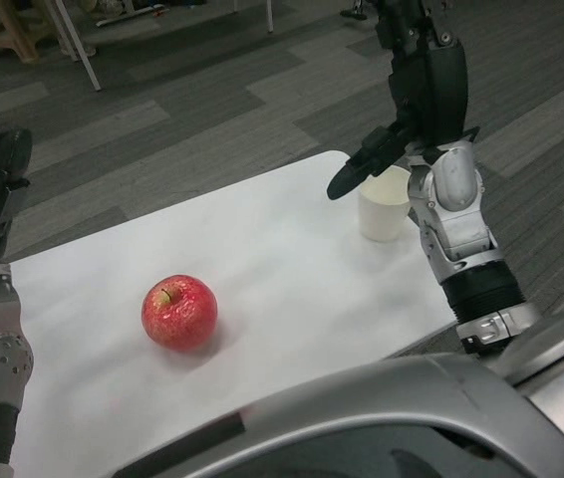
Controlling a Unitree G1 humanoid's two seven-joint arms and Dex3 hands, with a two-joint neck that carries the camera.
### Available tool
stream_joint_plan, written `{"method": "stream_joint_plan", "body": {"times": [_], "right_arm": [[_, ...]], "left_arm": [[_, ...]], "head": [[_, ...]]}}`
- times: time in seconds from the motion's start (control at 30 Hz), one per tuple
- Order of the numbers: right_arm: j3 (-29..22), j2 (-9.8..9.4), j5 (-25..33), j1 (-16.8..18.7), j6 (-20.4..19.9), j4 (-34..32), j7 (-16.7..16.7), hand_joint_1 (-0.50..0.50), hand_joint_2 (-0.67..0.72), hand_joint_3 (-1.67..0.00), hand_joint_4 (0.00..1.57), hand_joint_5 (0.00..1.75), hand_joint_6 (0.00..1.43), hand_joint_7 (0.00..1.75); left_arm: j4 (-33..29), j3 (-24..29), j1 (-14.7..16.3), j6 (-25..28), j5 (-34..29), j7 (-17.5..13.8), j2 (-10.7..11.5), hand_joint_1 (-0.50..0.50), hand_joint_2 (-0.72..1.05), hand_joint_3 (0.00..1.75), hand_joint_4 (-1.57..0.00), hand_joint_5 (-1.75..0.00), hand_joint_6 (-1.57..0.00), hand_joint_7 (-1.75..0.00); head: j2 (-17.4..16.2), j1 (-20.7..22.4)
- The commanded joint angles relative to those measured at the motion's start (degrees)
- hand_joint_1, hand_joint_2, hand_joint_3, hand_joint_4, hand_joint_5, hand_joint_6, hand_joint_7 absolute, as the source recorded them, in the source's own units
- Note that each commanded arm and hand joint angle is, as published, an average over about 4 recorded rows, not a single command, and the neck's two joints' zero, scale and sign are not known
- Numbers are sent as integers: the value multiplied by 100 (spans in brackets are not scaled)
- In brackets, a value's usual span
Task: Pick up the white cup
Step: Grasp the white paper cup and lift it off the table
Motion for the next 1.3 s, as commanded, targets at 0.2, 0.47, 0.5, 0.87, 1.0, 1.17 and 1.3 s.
{"method": "stream_joint_plan", "body": {"times": [0.2,0.47,0.5,0.87,1.0,1.17,1.3], "right_arm": [[-323,238,35,156,-25,37,-35,-42,47,0,0,0,0,7],[-529,359,-2,232,-175,211,-52,-46,53,0,0,0,0,7],[-538,379,-5,243,-210,248,-65,-46,53,0,0,0,0,7],[-573,379,83,483,-478,567,-149,-49,60,0,0,0,0,7],[-549,209,143,747,-469,613,-182,-49,60,0,0,0,0,7],[-510,71,285,1092,-438,650,-90,-46,60,0,0,0,0,7],[-532,14,365,1311,-408,644,75,-46,60,0,0,0,0,7]], "left_arm": [[382,-94,-255,6,-32,-106,-8,-50,96,9,0,-10,0,-7],[532,-111,-329,6,-47,-124,-4,-50,96,9,0,-10,0,-7],[549,-111,-343,6,-49,-124,-4,-50,96,9,0,-10,0,-7],[659,-120,-406,17,-60,-117,-4,-50,96,9,0,-10,0,-7],[681,-116,-474,24,-64,-122,3,-50,96,9,0,-10,0,-7],[725,-67,-492,28,-89,-115,1,-50,96,9,0,-10,0,-7],[743,-58,-503,83,-133,-115,-10,-50,96,9,0,-10,0,-7]], "head": [[295,-1186],[333,-1141],[344,-1122],[374,-1280],[393,-1321],[397,-1342],[334,-1396]]}}
